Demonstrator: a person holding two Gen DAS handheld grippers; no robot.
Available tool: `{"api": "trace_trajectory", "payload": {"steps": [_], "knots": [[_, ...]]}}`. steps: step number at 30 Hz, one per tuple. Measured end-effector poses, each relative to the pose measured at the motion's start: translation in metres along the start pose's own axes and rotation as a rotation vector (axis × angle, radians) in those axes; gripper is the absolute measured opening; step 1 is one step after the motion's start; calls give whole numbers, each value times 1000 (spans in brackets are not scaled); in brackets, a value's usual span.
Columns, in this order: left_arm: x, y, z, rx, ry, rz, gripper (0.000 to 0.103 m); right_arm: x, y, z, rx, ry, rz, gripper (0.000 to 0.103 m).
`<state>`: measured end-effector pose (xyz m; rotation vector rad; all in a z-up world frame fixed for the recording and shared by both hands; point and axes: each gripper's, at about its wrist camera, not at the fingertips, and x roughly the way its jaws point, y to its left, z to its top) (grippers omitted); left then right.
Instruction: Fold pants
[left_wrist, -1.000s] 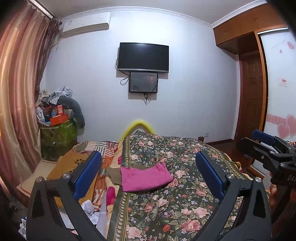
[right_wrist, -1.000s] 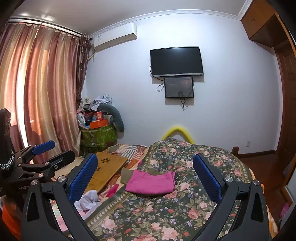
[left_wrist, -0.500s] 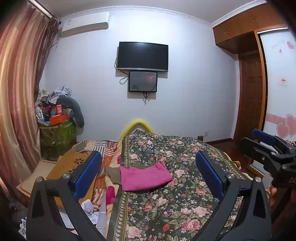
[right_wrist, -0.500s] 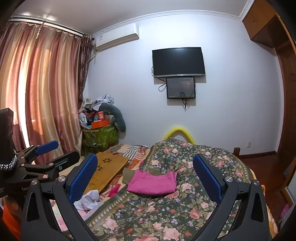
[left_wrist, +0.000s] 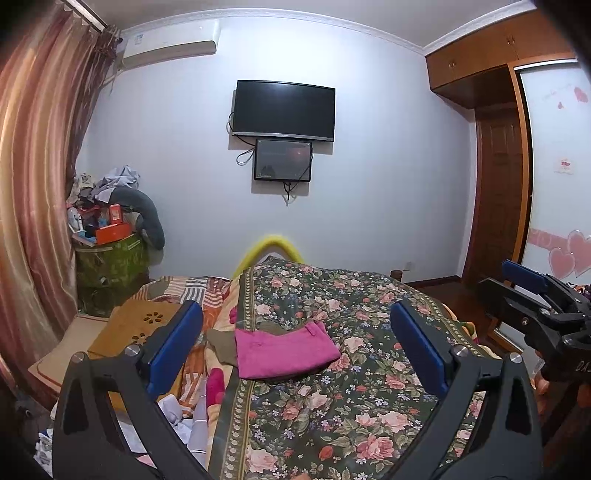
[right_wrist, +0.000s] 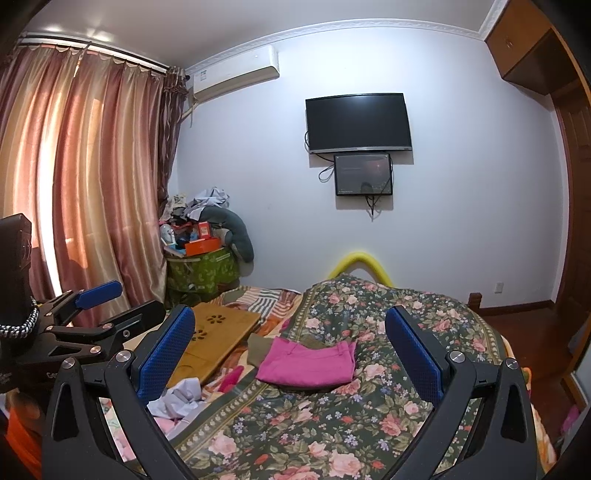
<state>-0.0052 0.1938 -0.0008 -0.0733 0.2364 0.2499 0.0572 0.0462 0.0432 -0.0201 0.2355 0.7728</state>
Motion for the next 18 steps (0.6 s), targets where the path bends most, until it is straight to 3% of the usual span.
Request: {"api": "trace_trajectory", "payload": {"steps": [18], "knots": [[1, -5, 0, 14, 10, -23, 103, 1, -4, -2, 12, 12, -7, 102]]}}
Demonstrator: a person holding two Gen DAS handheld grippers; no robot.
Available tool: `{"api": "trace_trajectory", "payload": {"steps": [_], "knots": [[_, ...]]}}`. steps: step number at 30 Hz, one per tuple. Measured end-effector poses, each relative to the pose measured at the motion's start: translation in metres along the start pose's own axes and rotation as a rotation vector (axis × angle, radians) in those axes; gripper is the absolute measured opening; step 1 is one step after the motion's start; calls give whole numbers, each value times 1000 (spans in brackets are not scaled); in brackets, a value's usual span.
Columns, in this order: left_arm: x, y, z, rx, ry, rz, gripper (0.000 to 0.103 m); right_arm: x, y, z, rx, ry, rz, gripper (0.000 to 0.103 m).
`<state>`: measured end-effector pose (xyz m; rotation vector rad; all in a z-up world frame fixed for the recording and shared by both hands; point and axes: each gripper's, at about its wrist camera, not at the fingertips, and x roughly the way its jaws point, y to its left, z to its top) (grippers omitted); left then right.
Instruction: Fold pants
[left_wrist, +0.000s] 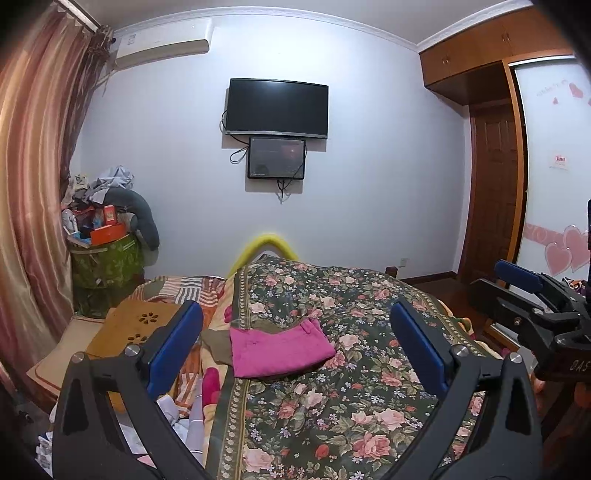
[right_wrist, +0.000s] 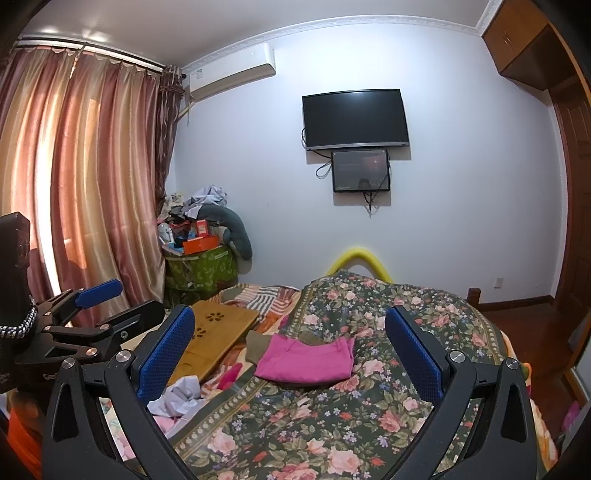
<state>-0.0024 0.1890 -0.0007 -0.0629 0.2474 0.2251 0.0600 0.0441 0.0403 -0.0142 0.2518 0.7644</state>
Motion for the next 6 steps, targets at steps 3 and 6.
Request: {"api": "trace_trajectory", "payload": {"steps": [3, 6], "knots": [[1, 0, -1, -7, 4, -4, 103, 1, -1, -1, 6, 3, -3, 102], [4, 0, -1, -9, 11, -7, 103, 2, -4, -2, 9, 8, -4, 102]]}}
